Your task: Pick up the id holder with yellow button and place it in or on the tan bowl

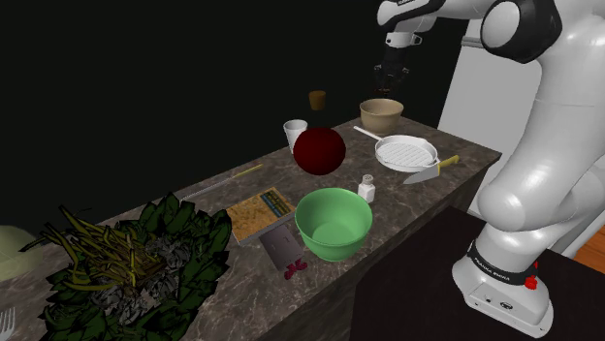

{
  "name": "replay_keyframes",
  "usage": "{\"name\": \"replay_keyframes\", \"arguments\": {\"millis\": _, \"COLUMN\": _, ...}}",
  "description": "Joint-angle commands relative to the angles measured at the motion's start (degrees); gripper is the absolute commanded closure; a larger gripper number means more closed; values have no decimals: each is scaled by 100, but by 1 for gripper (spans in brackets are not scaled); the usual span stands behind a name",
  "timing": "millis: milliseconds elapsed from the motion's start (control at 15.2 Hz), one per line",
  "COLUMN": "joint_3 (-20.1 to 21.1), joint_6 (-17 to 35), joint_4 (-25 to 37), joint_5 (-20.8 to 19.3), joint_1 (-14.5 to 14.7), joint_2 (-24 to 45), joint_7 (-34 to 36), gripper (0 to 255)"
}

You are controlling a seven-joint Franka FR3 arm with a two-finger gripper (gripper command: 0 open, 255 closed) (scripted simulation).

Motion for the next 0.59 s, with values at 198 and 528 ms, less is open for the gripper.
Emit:
{"name": "replay_keyframes", "arguments": {"millis": 198, "joint_3": -76, "joint_6": 57, "joint_4": 367, "joint_5": 64, "joint_1": -149, "joint_2": 451, "joint_7": -244, "gripper": 255}}
{"name": "replay_keyframes", "arguments": {"millis": 528, "joint_3": -70, "joint_6": 423, "joint_4": 42, "joint_5": 82, "joint_1": -144, "joint_2": 493, "joint_7": -282, "gripper": 255}}
